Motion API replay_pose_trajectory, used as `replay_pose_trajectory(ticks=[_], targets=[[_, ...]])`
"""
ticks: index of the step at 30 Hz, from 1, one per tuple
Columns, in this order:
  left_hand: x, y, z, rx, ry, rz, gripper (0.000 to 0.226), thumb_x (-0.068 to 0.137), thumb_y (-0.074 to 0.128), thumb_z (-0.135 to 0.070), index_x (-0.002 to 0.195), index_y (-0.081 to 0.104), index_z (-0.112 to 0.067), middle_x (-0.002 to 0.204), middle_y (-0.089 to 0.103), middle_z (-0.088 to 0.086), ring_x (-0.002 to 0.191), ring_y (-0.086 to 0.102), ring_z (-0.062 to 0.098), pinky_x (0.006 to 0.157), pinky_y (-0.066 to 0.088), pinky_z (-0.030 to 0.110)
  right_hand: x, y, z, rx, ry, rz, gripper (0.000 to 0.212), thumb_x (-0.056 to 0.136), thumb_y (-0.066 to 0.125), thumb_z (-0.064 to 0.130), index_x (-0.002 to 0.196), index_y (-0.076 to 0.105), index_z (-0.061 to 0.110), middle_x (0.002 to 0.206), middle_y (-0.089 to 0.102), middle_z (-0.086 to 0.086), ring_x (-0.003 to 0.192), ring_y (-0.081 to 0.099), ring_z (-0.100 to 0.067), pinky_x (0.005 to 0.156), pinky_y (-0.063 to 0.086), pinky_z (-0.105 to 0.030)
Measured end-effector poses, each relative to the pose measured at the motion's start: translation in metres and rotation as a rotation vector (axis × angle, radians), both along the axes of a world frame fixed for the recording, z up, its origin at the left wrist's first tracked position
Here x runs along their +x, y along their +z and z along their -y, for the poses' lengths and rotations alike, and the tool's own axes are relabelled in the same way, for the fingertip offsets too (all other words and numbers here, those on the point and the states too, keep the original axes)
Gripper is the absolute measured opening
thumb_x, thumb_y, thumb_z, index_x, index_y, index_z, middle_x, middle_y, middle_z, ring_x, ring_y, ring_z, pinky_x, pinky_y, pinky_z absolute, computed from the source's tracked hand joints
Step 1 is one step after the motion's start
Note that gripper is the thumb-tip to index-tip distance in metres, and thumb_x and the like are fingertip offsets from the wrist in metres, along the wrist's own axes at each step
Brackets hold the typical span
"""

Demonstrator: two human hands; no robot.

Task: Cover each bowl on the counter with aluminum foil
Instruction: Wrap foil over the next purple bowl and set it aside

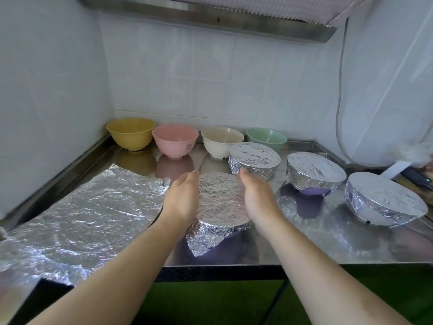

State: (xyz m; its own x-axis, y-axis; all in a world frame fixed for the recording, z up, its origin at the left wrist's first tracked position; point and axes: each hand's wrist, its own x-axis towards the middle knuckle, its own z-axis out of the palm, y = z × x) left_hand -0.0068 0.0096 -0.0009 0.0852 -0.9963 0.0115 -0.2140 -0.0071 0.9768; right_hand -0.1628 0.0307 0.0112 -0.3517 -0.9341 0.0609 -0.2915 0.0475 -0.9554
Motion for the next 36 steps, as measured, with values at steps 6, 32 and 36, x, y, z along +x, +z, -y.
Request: replay_pose_trajectory(ticks=[6, 32, 36], targets=[[-0.004, -0.002, -0.017, 0.04, 0.076, -0.274, 0.033, 0.097, 0.045, -0.028, 0.102, 0.077, -0.021, 0.1, 0.071, -0.006, 0.104, 0.068, 0.022, 0.098, 0.055, 0.052, -0.003, 0.006, -0.006, -0.094, -0.098, -0.029, 0.041, 0.109, 0.048, 0.041, 0.114, 0.07, 0.007, 0.101, 0.067, 0.004, 0.103, 0.061, -0.02, 0.089, 0.045, -0.032], [-0.003, 0.021, -0.022, -0.142, 0.072, 0.006, 0.024, 0.105, 0.045, -0.035, 0.086, 0.057, -0.029, 0.085, 0.062, -0.01, 0.086, 0.054, 0.016, 0.081, 0.044, 0.038, 0.018, -0.011, -0.03, -0.212, -0.188, -0.133, 0.049, 0.106, 0.037, 0.043, 0.129, 0.056, 0.003, 0.132, 0.059, -0.012, 0.122, 0.053, -0.03, 0.09, 0.038, -0.04], [-0.011, 0.017, -0.012, -0.131, -0.004, 0.118, 0.029, 0.104, 0.045, -0.038, 0.092, 0.066, -0.023, 0.092, 0.071, -0.004, 0.099, 0.062, 0.03, 0.096, 0.051, 0.045, 0.023, -0.015, -0.023, -0.199, -0.147, -0.098, 0.051, 0.107, 0.032, 0.036, 0.141, 0.058, 0.006, 0.14, 0.058, -0.013, 0.132, 0.05, -0.031, 0.105, 0.039, -0.041]])
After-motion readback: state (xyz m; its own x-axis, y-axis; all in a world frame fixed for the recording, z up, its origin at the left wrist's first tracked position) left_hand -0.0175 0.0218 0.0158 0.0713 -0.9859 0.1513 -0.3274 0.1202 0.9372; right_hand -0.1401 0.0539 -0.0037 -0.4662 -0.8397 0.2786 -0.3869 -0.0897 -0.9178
